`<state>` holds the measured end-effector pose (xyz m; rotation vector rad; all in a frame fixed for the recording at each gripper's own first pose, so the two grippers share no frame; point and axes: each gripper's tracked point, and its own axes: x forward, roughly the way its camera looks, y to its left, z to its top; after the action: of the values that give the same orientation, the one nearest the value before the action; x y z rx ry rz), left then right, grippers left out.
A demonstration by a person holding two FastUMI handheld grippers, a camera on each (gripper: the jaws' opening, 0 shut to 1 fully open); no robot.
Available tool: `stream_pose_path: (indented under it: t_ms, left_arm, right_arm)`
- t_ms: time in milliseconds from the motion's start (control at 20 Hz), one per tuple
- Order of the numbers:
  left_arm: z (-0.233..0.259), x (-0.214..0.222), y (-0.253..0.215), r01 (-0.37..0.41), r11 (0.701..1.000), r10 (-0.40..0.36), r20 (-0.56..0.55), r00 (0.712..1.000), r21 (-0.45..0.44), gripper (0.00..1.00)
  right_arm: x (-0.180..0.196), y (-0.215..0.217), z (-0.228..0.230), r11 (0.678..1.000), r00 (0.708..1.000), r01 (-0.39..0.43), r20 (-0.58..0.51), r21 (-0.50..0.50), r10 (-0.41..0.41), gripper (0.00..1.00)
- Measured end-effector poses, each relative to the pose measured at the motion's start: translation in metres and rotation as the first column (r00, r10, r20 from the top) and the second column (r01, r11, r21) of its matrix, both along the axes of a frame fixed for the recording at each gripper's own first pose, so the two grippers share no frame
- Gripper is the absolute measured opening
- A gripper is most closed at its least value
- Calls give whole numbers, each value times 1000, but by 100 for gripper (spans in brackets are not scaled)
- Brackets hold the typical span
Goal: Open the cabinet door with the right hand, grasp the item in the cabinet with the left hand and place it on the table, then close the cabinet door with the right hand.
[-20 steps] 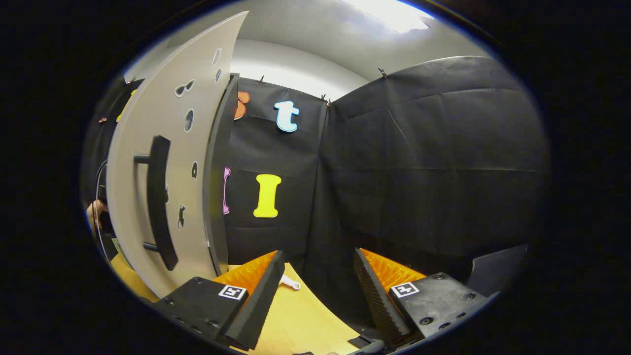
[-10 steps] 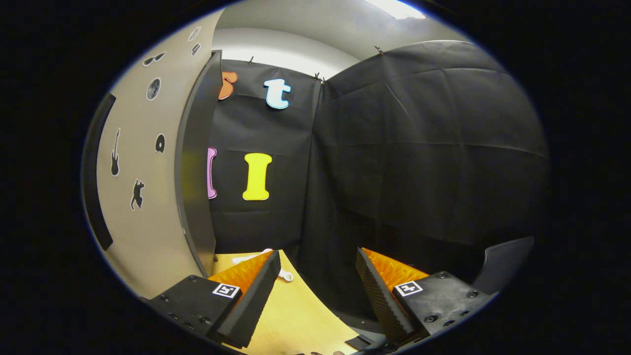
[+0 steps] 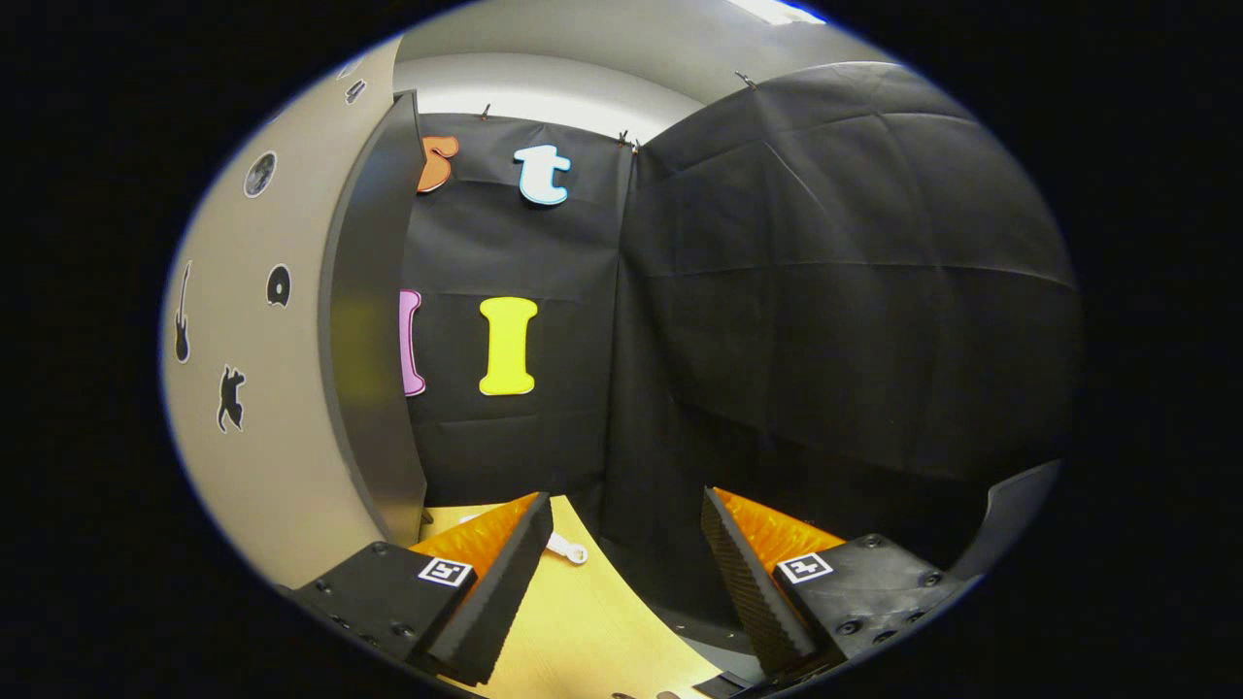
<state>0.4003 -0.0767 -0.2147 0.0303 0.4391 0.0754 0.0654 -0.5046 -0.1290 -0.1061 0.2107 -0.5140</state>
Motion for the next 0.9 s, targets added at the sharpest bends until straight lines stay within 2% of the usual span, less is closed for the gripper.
stream_pose_path:
  t_ms: [150, 250, 300, 400, 450, 500, 750, 900]
  left_arm:
    - [-7, 7, 3, -3, 1000, 2, -25, 1000, -11, 72]
    - [-14, 11, 1, 8, 1000, -10, -45, 999, -29, 69]
    - [-19, 12, 2, 8, 1000, -9, -58, 998, -25, 67]
    - [-23, 12, 7, -15, 1000, 15, -77, 997, 5, 53]
    - [-20, 12, 8, -15, 1000, 16, -74, 997, 15, 31]
    - [-22, 14, 7, -12, 1000, 14, -75, 997, 22, 29]
    - [-21, 13, 1, -11, 999, 14, -82, 997, 40, 25]
    - [-17, 8, -4, -22, 1000, 23, -74, 997, 17, 25]
  right_arm:
    - [7, 2, 3, 1000, 1000, -13, 14, -10, 13, 100]
    - [7, -1, 0, 1000, 1000, -3, 12, -6, 3, 95]
    - [7, -1, -1, 1000, 1000, 0, 15, 6, 0, 98]
    - [12, 1, -3, 999, 1000, -1, 22, 33, 0, 96]
    - [12, 0, -6, 999, 1000, 0, 21, 37, -1, 96]
    - [12, 0, -7, 999, 1000, 2, 16, 35, -2, 98]
    - [11, -6, -5, 1000, 1000, 7, 9, 19, -7, 98]
    - [12, -1, 0, 999, 999, -12, 31, 37, 11, 98]
